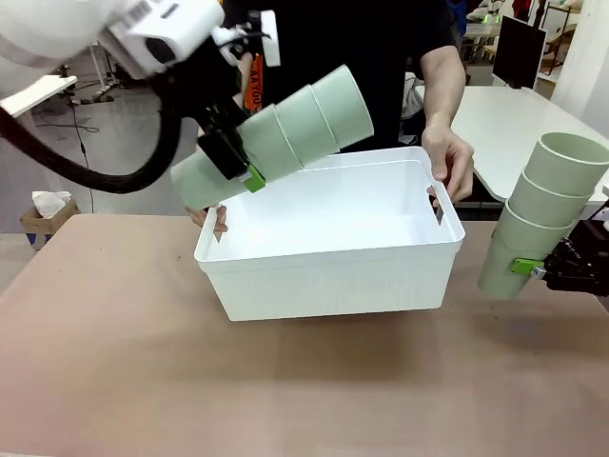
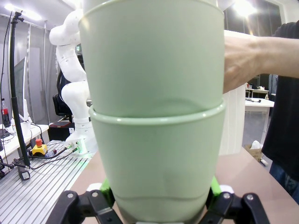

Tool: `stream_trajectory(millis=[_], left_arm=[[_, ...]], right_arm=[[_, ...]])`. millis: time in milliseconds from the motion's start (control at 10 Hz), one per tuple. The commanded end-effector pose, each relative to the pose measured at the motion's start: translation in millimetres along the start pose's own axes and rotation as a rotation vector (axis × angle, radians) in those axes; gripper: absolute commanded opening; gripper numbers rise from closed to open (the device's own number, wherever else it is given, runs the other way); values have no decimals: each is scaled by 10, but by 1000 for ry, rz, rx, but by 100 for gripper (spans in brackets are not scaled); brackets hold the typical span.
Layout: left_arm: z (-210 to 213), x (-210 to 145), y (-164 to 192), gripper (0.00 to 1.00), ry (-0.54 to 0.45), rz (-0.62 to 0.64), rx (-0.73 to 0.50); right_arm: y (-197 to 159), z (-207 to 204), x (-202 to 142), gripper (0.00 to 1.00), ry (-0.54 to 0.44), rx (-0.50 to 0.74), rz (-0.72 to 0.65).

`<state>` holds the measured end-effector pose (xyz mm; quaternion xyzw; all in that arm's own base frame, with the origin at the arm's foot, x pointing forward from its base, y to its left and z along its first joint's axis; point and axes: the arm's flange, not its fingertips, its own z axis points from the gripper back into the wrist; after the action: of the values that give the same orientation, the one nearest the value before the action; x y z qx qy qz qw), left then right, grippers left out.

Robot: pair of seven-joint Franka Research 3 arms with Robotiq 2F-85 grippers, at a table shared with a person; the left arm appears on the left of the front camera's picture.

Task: Stack the cups and store them in the basket.
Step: Place the stack of Reusable plastic cups into the Pantry Basket.

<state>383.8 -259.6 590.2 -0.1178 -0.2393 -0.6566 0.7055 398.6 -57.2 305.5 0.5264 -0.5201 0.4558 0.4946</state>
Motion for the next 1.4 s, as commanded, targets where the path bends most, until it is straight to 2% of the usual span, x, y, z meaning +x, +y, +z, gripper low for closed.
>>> stream_trajectory(millis=[0, 400, 700, 1300], left_arm=[[-176, 152, 184, 88, 35, 31, -15], [-785, 227, 355, 88, 130, 58, -70], [-1179, 157, 329, 88, 215, 61, -92], [-1695, 161, 200, 88, 317, 35, -121]], right_arm=[[-11, -9, 46, 86, 2, 9, 13], [-11, -9, 46, 86, 2, 9, 13], [-11, -9, 46, 86, 2, 9, 13], [-11, -9, 46, 86, 2, 9, 13]])
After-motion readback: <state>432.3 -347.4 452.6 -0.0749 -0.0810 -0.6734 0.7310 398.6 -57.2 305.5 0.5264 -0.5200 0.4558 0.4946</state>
